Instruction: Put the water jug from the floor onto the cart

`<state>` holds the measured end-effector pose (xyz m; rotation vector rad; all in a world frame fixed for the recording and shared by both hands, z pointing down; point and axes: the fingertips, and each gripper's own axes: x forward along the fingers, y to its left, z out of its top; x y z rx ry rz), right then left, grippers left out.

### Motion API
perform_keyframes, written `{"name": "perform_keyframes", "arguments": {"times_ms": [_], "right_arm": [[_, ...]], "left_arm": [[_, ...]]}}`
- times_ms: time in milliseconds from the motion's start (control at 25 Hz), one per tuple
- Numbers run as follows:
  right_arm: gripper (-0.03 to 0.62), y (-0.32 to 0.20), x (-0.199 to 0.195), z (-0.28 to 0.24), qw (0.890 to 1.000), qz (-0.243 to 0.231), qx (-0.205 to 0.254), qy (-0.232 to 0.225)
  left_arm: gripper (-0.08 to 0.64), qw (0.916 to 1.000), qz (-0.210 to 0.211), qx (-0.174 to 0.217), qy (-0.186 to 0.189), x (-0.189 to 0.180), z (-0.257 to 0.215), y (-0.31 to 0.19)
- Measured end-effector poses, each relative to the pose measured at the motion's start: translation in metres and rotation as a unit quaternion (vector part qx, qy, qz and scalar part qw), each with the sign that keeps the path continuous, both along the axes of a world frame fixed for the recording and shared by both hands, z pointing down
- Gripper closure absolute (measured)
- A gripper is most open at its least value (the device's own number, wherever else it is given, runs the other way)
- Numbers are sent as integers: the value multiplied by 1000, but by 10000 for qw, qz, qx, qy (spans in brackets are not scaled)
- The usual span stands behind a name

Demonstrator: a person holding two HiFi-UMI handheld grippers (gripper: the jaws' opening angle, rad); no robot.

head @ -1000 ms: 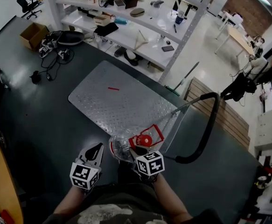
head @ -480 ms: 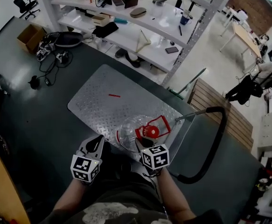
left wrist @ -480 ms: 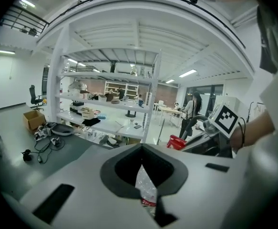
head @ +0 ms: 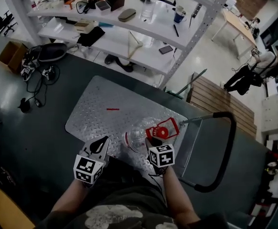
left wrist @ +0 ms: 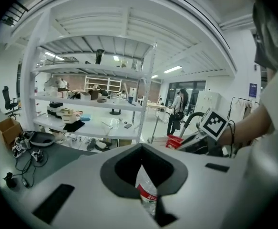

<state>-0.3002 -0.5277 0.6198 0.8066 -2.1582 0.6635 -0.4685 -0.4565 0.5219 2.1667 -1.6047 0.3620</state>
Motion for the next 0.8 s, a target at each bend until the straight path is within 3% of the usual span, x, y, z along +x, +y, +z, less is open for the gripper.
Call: {"name": "perform_keyframes", "arguments": {"times_ms": [200,360,560,800], "right_arm": [[557,-31,-33,15,9990,432,61,86],[557,-41,-66,21,9983,563,51,-140],[557,-39,-107,32,9981,516,-100,-315],[555,-20,-138,43,9993,283,-157,-173]], "left_arm": [[553,9997,236,-92,20,-35,13,-32],[554,9991,394,-159,38,-47,21,-42],[553,9990,375,-230,80,-65,29,-47],[554,9983,444,-340,171,-76,34,-45]]}}
